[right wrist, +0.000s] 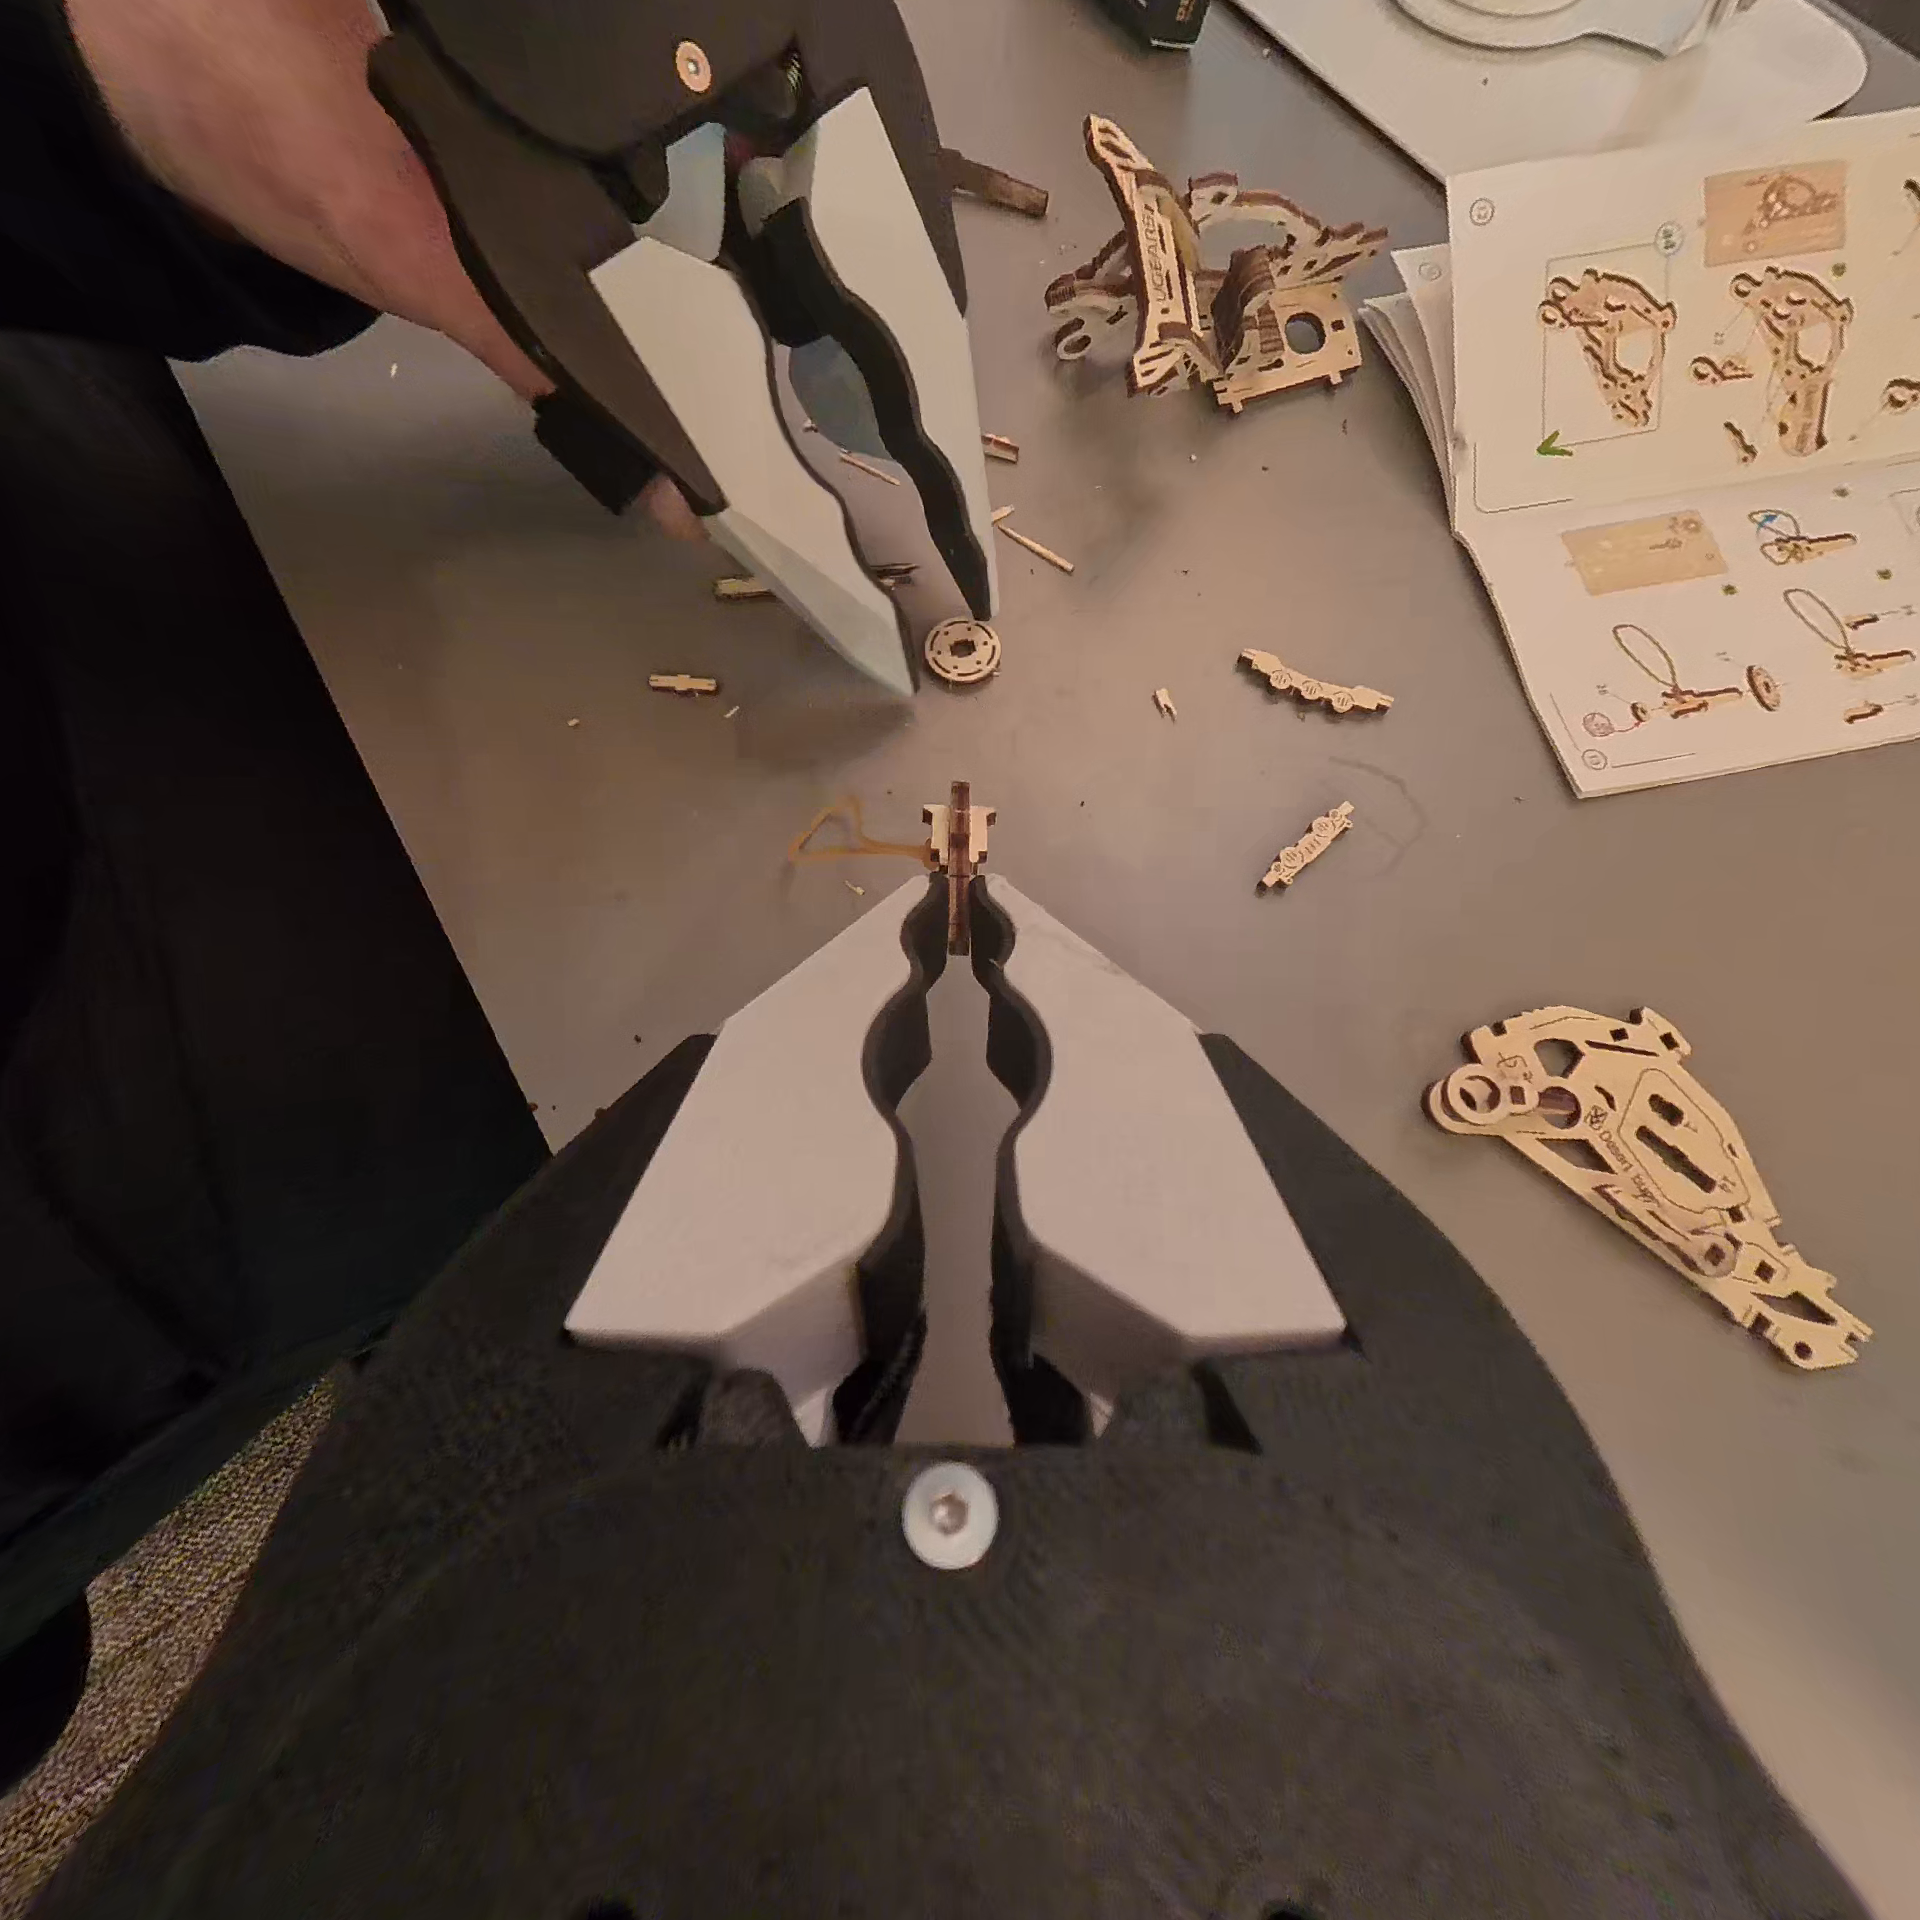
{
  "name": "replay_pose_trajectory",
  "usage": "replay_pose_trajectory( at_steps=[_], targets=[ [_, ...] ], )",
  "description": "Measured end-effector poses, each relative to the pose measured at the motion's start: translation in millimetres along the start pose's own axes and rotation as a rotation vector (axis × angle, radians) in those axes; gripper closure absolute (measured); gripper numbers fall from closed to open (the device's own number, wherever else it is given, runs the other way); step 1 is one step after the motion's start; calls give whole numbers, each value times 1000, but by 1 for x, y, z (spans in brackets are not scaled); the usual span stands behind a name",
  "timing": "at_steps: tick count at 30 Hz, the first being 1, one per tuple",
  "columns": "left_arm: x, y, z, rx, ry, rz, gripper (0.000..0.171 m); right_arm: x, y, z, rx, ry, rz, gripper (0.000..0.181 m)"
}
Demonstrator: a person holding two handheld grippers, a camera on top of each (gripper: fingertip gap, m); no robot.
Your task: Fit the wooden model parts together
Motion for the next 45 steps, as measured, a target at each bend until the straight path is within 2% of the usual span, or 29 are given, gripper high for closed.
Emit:
replay_pose_trajectory(
  at_steps=[1, 5, 9, 13, 18, 21, 25, 30, 35, 39, 45],
  targets=[
    [-1, -2, 0, 2, -7, 14, 153, 0, 0, 0, -3, 9, 4, 181],
    [0, -3, 1, 16, 5, 0, 154, 0, 2, 0, -13, 40, 18, 181],
    [-1, -2, 2, 19, 17, -1, 137, 0, 2, 2, -19, 66, 24, 181],
    [-6, -3, 3, 19, 23, -26, 153, -1, 2, 2, -29, 82, 30, 181],
    [-4, -3, 2, 45, 55, -35, 153, 2, 2, 7, -43, 131, 35, 181],
    [13, -4, 4, 111, 173, -80, 153, 4, 2, 13, -48, 182, 38, 181],
    [56, -3, 0, 213, 382, -133, 153, 4, -5, 31, -37, 284, 53, 181],
    [118, -3, -23, 388, 663, -218, 153, -11, -25, 64, 32, 360, 116, 181],
    [159, -4, -44, 519, 859, -279, 153, -38, -49, 101, 95, 417, 201, 181],
    [178, -4, -54, 568, 968, -321, 154, -56, -65, 130, 116, 493, 253, 181],
    [200, -12, -73, 613, 1029, -312, 154, -80, -80, 155, 150, 517, 321, 180]
  ],
)
Point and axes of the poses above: each gripper's, where its closed fingertips meet, x back along the fingers, z out of its top, y = z × x across the jaws, the point moved 7 cm from there along x, back along the fingers, and after that the axes turned 2 degrees about y, right-handed, at the moved point
